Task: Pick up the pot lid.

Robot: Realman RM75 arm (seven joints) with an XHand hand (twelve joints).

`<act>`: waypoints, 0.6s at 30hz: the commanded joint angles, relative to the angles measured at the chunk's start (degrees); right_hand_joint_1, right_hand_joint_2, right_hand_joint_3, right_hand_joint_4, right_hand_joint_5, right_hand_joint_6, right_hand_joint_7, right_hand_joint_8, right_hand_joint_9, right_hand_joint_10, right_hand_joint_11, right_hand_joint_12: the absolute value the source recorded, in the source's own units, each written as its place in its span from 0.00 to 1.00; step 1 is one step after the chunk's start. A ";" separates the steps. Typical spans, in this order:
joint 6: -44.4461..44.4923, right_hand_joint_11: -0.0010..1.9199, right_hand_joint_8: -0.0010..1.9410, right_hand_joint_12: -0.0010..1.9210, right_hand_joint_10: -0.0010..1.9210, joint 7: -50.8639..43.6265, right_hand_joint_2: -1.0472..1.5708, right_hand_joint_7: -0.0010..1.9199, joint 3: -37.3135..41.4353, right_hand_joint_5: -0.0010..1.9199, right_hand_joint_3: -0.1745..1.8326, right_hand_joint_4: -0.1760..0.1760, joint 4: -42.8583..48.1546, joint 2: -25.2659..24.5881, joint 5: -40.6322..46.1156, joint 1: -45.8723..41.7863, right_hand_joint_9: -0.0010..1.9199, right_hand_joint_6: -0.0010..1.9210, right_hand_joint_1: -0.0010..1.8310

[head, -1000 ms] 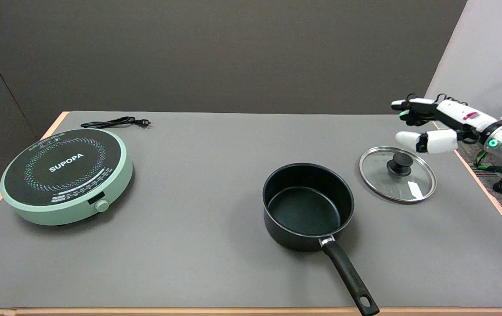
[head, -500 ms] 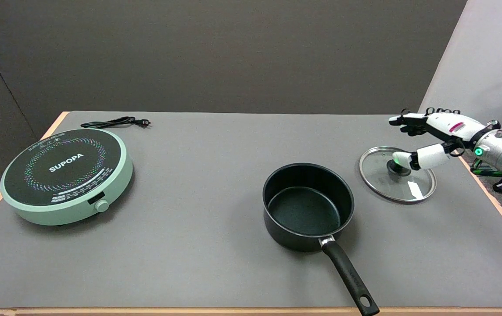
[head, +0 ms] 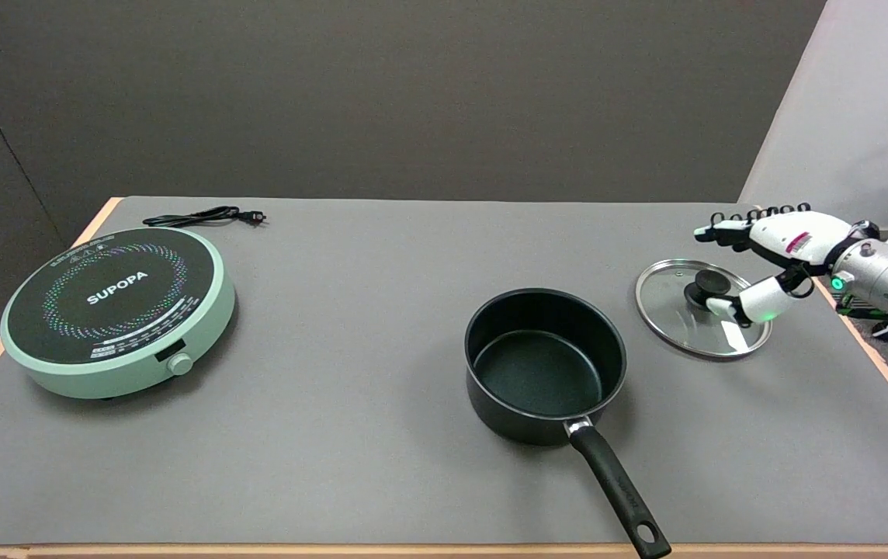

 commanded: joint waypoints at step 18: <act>0.66 0.17 0.09 0.32 0.16 -11.67 0.60 0.23 -24.83 0.17 0.57 0.66 11.08 0.68 -0.55 25.84 0.26 0.08 0.44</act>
